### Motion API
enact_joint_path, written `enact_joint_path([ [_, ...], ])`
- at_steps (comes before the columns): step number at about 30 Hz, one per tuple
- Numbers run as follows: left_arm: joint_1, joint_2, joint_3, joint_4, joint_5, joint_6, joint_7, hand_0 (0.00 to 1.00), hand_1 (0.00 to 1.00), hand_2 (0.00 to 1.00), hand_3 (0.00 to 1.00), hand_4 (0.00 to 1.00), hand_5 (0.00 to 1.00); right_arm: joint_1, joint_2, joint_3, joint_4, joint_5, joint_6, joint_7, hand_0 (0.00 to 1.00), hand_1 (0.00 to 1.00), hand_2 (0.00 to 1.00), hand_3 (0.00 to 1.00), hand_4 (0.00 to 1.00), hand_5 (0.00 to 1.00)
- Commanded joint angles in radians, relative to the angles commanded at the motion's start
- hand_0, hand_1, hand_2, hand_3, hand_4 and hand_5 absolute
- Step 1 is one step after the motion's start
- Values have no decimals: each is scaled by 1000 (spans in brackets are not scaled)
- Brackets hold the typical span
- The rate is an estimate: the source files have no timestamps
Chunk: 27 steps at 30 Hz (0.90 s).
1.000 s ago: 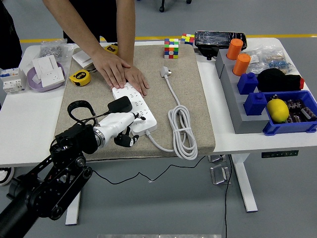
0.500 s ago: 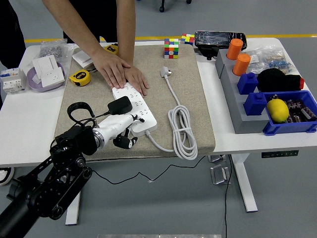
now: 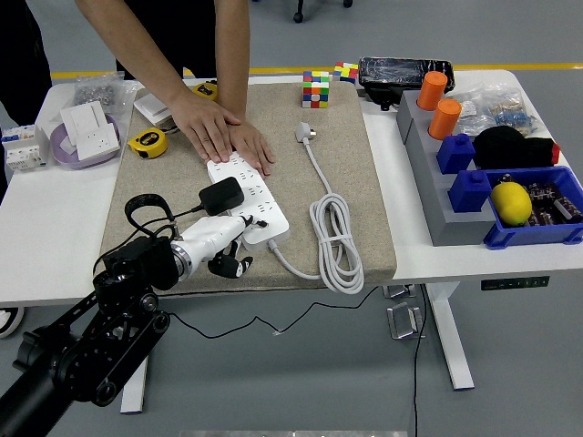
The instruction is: Pick up the plug,place it near the board,insert it into the board,press the button
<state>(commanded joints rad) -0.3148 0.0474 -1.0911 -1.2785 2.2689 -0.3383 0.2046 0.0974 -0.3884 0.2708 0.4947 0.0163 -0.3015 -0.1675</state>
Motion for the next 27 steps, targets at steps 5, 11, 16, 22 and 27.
enact_joint_path([
  [5, 3, 2, -4, -10, 0, 5, -1, 186, 54, 145, 857, 586, 2, -2, 0, -2, 0, 1, 0, -1, 998, 892, 821, 828, 998, 998],
  [11, 18, 4, -32, -78, 0, 8, -1, 185, 55, 145, 846, 587, 2, -2, 1, 0, 0, 0, 1, 0, 998, 892, 821, 828, 998, 998],
  [16, 40, 6, -63, -157, 0, 62, -20, 192, 59, 148, 835, 567, 2, -1, 3, 4, -1, 1, 2, 1, 998, 890, 821, 828, 998, 998],
  [22, 106, -21, -142, -269, 0, 266, -105, 228, 139, 231, 809, 562, 152, -2, 6, 10, -1, -1, 1, 1, 998, 890, 820, 828, 998, 998],
  [27, 169, -43, -217, -375, -201, 364, -177, 622, 670, 666, 870, 903, 363, -5, 9, 14, -2, -2, 2, 1, 998, 889, 820, 828, 998, 998],
])
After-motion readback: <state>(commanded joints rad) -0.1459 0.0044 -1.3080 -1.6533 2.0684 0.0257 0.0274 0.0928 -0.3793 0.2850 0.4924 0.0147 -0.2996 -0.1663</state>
